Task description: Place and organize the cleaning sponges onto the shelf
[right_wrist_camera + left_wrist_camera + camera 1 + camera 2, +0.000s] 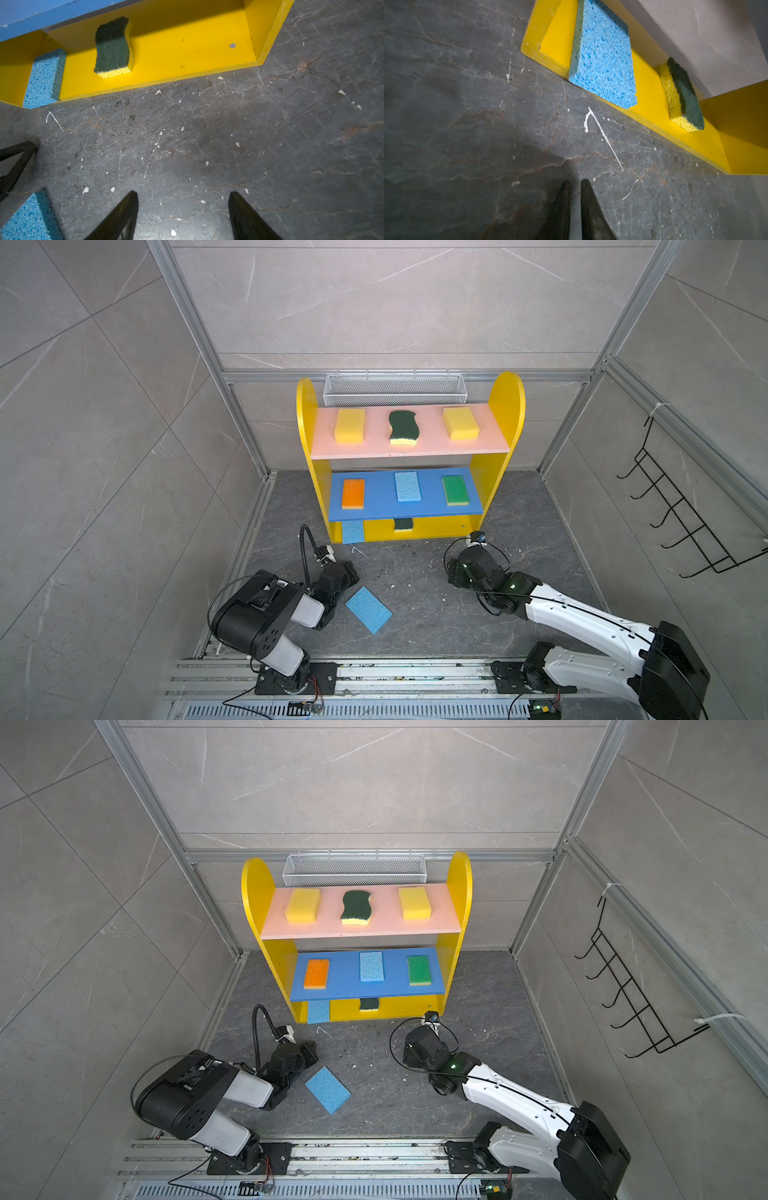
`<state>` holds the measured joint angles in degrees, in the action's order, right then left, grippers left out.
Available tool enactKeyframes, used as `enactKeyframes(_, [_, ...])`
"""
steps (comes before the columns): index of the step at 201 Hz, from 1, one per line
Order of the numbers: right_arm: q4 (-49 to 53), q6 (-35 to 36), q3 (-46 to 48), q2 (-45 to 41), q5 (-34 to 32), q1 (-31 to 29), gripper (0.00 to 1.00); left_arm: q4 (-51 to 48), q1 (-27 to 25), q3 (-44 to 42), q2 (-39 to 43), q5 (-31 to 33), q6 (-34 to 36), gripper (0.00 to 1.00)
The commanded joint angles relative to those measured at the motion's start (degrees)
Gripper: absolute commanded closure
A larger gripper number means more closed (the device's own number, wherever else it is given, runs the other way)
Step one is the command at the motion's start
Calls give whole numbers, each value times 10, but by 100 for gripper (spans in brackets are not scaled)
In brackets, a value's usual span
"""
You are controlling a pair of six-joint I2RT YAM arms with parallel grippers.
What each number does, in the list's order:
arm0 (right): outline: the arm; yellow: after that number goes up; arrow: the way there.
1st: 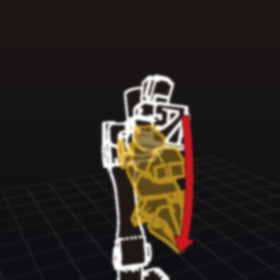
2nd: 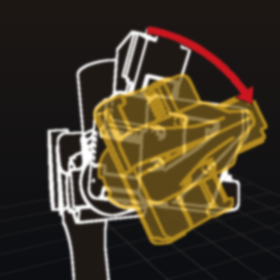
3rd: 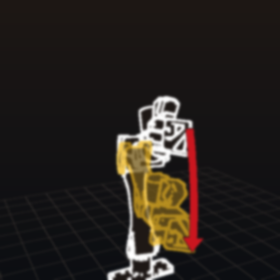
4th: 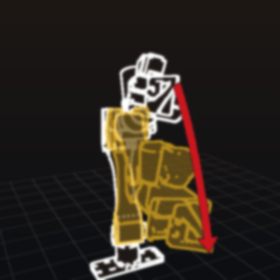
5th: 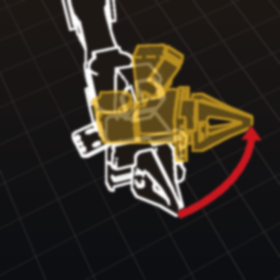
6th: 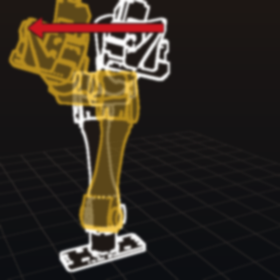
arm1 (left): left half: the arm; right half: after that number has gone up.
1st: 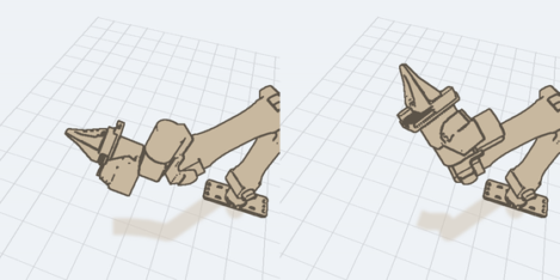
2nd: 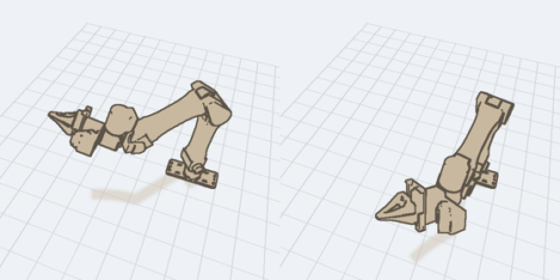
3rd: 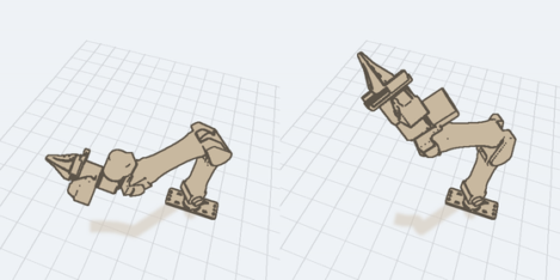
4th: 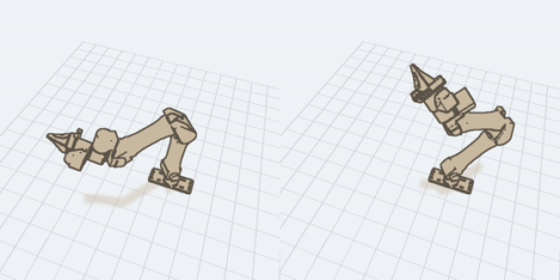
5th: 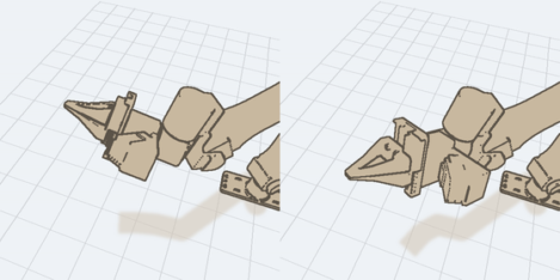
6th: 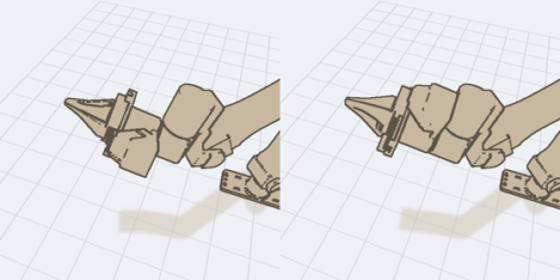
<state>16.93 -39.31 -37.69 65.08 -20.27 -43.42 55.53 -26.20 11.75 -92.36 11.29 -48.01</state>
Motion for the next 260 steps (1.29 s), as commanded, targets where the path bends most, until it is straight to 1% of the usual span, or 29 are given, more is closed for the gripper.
enactKeyframes(1, [5,9,7,-2,-3,2,29,78,6,-3,-52,-21,-28,84])
enactKeyframes(44, [0,7,8,2,2,2,29,255,15,-14,-176,-33,-77,83])
enactKeyframes(60, [0,8,8,5,2,2,29,255,16,-7,-192,-37,-85,83])
enactKeyframes(98, [-4,10,9,8,0,2,29,255,18,-5,-188,-43,-89,82])
enactKeyframes(148, [-9,6,11,11,5,2,29,255,21,12,-216,-62,-161,81])
enactKeyframes(169, [-9,7,14,8,2,2,29,256,21,15,-201,-66,-184,81])
enactKeyframes(199, [-11,5,19,3,0,2,29,256,20,1,-161,-56,-229,81])
enactKeyframes(206, [-13,3,21,2,1,2,29,252,21,-3,-152,-56,-246,81])
enactKeyframes(221, [-15,1,24,2,3,2,29,208,21,-5,-132,-50,-300,82])
enactKeyframes(241, [-18,0,25,1,4,2,29,185,20,5,-118,-66,-318,82])
enactKeyframes(260, [-18,1,28,-2,4,2,29,199,20,13,-124,-70,-340,82])
